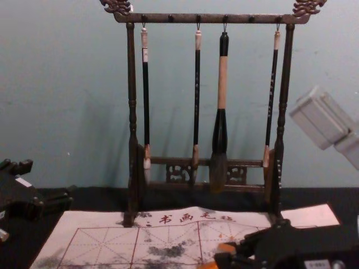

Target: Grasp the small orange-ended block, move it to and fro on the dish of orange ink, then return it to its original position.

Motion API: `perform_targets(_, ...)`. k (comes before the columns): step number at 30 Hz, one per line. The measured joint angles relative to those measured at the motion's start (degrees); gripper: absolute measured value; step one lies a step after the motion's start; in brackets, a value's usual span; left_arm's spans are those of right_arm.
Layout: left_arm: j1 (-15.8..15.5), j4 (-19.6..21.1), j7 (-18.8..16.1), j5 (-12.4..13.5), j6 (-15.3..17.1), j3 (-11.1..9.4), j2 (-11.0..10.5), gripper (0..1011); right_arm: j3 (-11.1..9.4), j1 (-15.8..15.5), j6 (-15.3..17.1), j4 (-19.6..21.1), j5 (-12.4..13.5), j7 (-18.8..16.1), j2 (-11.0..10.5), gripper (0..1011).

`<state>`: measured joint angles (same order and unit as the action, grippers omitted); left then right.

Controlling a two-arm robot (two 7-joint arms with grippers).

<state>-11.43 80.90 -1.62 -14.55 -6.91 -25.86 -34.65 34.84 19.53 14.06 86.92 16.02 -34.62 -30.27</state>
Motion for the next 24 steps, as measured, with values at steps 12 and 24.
perform_targets(12, 0.00, 0.00, 0.00, 0.00, 0.00, 0.00, 0.00, 1001, 1.20, 2.03, 0.33, -1.83, -0.56, -0.03, 1.73, 80)
perform_targets(24, 0.00, 0.00, 0.00, 0.00, 0.00, 0.00, 0.00, 1001, 1.04, 3.88, 0.80, -4.79, -1.36, 1.08, 3.09, 80)
